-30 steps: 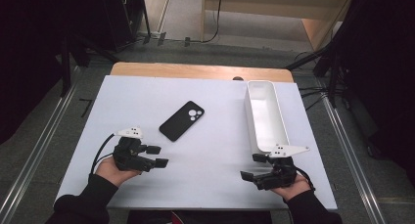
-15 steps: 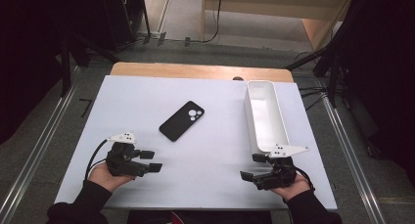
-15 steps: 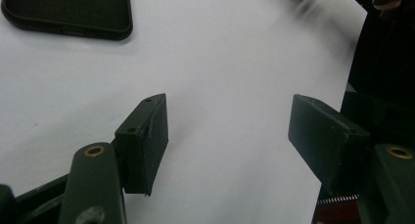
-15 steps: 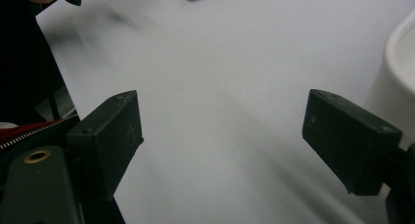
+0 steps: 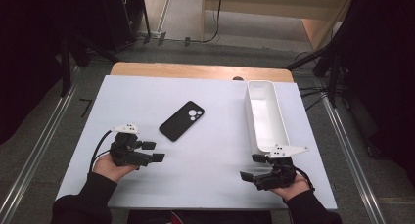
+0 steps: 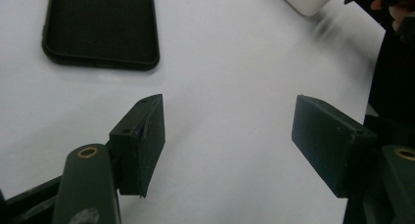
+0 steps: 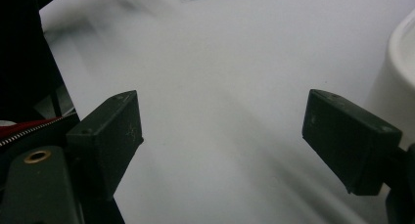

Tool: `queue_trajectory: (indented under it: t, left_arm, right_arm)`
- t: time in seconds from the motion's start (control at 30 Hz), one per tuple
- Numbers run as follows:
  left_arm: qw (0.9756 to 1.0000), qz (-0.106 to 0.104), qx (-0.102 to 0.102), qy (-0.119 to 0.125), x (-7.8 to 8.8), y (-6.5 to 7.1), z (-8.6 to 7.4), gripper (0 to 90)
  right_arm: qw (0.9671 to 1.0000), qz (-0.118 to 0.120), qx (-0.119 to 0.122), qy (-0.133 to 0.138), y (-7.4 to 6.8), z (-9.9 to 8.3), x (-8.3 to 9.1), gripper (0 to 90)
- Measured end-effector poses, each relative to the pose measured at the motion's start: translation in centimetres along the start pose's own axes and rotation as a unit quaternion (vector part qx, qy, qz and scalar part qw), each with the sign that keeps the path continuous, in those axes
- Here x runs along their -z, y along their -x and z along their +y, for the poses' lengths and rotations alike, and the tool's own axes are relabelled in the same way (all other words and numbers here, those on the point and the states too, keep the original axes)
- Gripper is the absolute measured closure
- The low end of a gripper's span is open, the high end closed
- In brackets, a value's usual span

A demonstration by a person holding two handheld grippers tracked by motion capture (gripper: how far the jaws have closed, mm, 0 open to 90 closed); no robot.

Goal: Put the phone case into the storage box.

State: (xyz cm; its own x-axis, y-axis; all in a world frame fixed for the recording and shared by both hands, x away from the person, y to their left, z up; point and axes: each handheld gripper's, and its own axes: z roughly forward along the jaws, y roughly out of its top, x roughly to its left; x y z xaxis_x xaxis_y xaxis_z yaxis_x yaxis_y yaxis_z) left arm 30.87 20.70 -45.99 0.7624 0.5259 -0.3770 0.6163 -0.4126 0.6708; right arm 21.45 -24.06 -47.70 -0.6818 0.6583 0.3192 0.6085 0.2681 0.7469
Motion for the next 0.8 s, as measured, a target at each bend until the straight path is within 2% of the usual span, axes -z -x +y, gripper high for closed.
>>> queue_trajectory:
  t: [0.27, 0.43, 0.8]
  left_arm:
    - [0.9999, 0.013, -0.003, 0.002, -0.3, -0.6, 1.1, 27.7]
    - [0.9998, 0.017, -0.003, 0.014, -0.5, -0.9, 2.1, 27.7]
    - [0.9994, 0.034, -0.004, 0.007, -1.2, -1.8, 3.9, 27.7]
  right_arm:
    - [1.0000, 0.001, -0.001, 0.000, 0.0, 0.0, 0.0, 13.3]
    - [1.0000, 0.001, -0.001, -0.001, 0.0, 0.0, 0.0, 13.3]
    - [1.0000, 0.001, -0.001, -0.001, 0.0, 0.0, 0.0, 13.3]
